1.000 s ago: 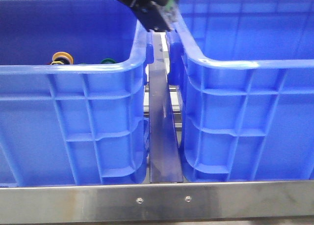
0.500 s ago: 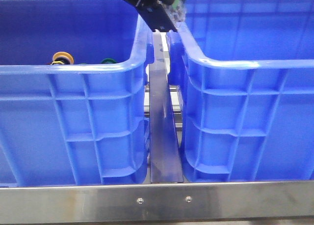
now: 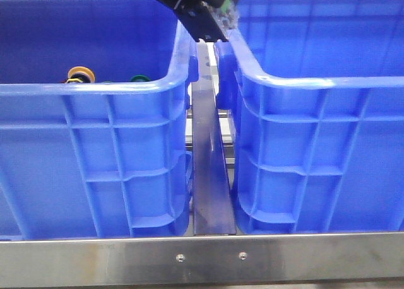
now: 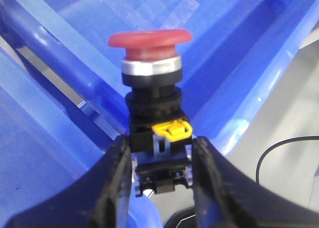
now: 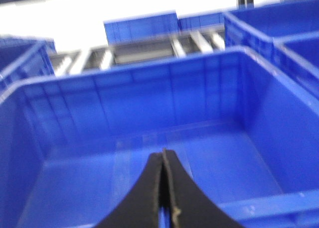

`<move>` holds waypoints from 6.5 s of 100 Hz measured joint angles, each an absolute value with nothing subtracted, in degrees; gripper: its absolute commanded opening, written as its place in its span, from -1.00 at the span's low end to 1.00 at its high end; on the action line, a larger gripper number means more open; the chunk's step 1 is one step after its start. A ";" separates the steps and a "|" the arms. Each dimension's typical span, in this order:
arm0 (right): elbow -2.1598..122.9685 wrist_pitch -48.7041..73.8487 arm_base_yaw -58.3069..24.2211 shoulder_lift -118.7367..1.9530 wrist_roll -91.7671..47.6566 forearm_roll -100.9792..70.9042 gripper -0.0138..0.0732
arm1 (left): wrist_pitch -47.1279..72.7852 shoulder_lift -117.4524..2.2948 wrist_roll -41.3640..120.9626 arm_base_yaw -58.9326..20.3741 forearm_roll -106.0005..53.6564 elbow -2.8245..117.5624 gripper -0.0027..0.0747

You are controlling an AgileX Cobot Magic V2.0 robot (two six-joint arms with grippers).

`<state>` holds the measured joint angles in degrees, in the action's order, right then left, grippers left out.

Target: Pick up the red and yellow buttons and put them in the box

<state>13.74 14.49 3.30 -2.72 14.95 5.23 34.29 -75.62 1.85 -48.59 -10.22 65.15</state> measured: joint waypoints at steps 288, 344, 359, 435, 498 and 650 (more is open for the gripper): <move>61.15 38.16 -17.31 -67.82 -24.94 -53.78 -0.38 | 35.78 -75.62 1.85 -48.59 -10.68 65.15 0.39; 45.24 -0.75 -17.31 -65.08 -25.76 -36.76 -0.39 | 36.39 -75.62 1.85 -48.59 -11.51 65.15 0.39; 45.24 -5.95 -17.31 -69.68 -25.76 -35.70 -0.39 | 36.39 -75.62 1.85 -48.59 -11.71 65.15 0.39; 55.71 -10.59 -10.91 -92.51 -25.76 -35.94 -0.39 | 36.48 -75.62 1.85 -48.59 -12.02 65.15 0.39; 58.53 -12.87 -10.91 -100.09 -25.76 -36.16 -0.38 | 36.48 -75.62 1.85 -48.59 -12.15 65.15 0.39; 51.55 -3.44 -10.53 -76.94 -25.76 -35.63 0.30 | 36.48 -75.62 1.85 -48.59 -12.50 65.15 0.39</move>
<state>51.55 -3.44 -10.53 -76.94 -25.76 -35.63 36.48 -75.62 1.85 -48.59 -12.50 65.15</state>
